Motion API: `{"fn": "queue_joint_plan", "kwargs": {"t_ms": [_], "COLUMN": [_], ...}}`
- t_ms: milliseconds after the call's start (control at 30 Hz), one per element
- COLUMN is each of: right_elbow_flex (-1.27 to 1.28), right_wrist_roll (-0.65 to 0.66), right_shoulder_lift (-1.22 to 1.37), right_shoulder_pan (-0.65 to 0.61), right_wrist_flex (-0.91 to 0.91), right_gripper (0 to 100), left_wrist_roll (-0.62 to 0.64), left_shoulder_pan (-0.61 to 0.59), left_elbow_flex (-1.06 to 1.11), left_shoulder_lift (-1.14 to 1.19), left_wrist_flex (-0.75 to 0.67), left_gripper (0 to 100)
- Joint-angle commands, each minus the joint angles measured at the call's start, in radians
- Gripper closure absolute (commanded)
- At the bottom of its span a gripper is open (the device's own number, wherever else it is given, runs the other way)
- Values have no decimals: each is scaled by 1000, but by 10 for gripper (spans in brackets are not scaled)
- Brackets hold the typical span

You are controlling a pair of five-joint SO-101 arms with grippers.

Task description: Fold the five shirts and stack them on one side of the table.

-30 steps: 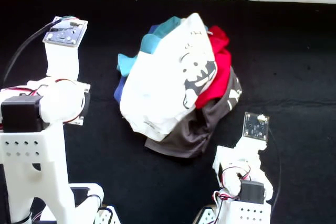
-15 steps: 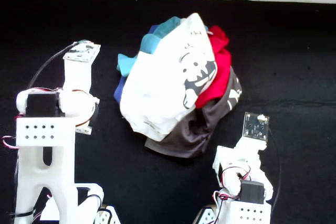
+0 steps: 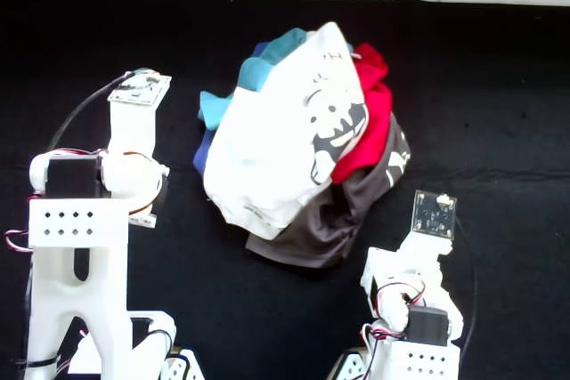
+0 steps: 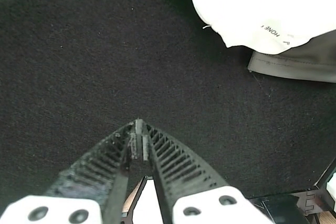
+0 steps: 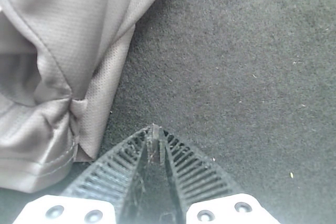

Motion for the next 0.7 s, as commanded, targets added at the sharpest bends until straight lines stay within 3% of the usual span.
{"fn": "queue_joint_plan", "kwargs": {"t_ms": [0,133,300,500,667], "right_elbow_flex": [137,137,137,137,137], "right_wrist_roll": [-9,-9,-9,-9,-9], "right_shoulder_lift": [-5,-5,-5,-5,-5], "right_shoulder_pan": [-8,-8,-8,-8,-8], "right_wrist_flex": [-12,-12,-12,-12,-12], "right_gripper": [990,990,990,990,990], "left_wrist_roll": [6,6,6,8,11], "left_shoulder_pan": [7,7,7,22,133], "left_elbow_flex": [-4,-4,-1,-2,-2], "left_shoulder_lift": [1,1,2,4,8], "left_wrist_flex": [-17,-9,-8,-48,-144], "left_gripper": [988,961,780,816,818]}}
